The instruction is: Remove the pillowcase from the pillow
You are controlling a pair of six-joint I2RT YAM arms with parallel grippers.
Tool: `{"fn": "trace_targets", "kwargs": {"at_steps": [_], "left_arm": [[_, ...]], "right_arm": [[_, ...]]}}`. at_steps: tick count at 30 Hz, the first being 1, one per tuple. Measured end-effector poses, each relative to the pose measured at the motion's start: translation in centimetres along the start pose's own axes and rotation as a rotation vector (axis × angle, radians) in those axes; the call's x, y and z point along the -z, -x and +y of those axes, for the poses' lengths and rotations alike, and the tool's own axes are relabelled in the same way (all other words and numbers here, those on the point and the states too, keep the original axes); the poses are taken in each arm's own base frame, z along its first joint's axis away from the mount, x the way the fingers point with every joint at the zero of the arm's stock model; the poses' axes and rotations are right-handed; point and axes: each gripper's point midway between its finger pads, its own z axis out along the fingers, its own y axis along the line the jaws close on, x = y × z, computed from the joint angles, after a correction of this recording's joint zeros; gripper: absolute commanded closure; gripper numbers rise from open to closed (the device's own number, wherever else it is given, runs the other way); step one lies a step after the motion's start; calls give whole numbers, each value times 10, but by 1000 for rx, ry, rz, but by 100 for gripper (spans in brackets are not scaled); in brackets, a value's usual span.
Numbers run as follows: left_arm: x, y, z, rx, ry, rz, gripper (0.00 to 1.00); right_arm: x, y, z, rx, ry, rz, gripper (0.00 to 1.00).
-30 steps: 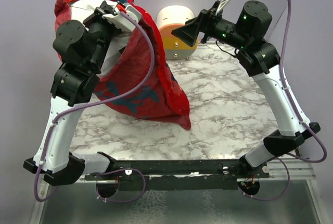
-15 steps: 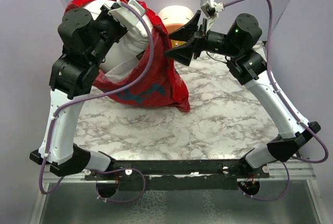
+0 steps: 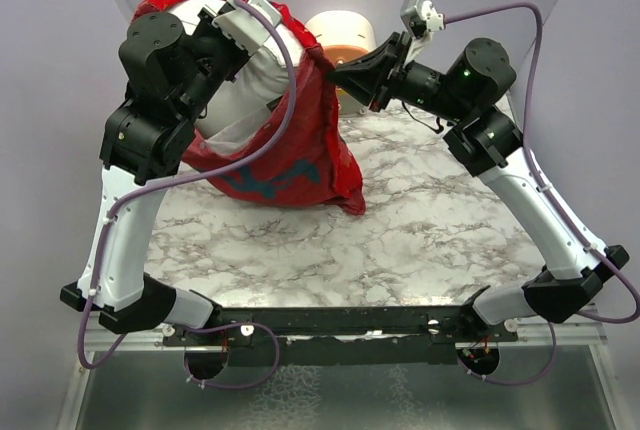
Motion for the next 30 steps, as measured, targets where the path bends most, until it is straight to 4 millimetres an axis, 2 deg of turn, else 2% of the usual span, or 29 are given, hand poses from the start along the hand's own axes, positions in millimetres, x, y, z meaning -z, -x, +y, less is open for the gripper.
{"fn": "trace_targets", "kwargs": {"at_steps": [4,9,12,19,22,23,24,25,27,29,30], "left_arm": [[5,0,0,-2,1,-1,100],[8,2,2,-2,4,-6,100],[8,2,2,-2,4,-7,100],[12,4,4,3,9,-13,100],[14,4,3,12,6,-14,100],[14,4,2,16,2,-14,100],[14,4,1,22,-1,-15,100],[15,5,0,28,-4,-16,100],[15,5,-1,47,-6,-16,100],[15,5,-2,68,-8,-16,100],[15,5,-3,79,-12,-16,100]], "right_arm": [[5,-1,-10,1,-75,-6,99],[12,-21,-28,-17,-180,25,99],[24,-51,-38,-44,-246,75,99],[61,-152,-77,-152,-415,258,99],[73,-188,-85,-194,-447,339,97],[74,-195,-85,-204,-451,361,88],[74,-199,-86,-211,-453,376,70],[75,-202,-86,-217,-455,393,47],[75,-196,-85,-206,-456,411,29],[75,-175,-85,-181,-459,398,18],[72,-153,-83,-161,-456,372,16]]}}
